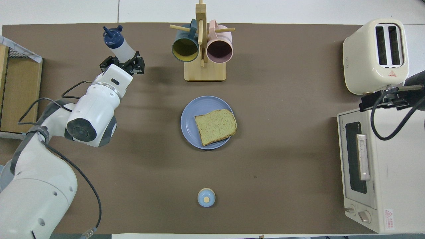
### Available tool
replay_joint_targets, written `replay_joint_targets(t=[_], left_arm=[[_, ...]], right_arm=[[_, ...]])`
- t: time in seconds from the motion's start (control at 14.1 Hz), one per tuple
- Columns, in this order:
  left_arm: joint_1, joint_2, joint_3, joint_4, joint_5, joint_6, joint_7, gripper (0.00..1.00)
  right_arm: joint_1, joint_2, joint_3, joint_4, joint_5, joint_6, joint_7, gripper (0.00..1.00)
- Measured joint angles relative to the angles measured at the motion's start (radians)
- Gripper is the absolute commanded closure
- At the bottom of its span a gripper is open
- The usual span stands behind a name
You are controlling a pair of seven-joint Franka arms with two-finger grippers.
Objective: Put bread on plate and add seasoning
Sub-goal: 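Carry the shaker back and set it upright with the left gripper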
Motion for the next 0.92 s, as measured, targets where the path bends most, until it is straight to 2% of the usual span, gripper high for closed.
replay_joint_targets(t=[0.43, 0.92], left_arm=[[-0.002, 0.142, 0.007, 0.131, -0.005, 0.004, 0.000, 1.00], [-0.002, 0.171, 0.008, 0.145, 0.009, 0.004, 0.000, 1.00]], right_arm=[[0.000, 0.000, 0.000, 0.000, 0.000, 0.000, 0.000, 0.00], [0.000, 0.000, 0.000, 0.000, 0.000, 0.000, 0.000, 0.00]])
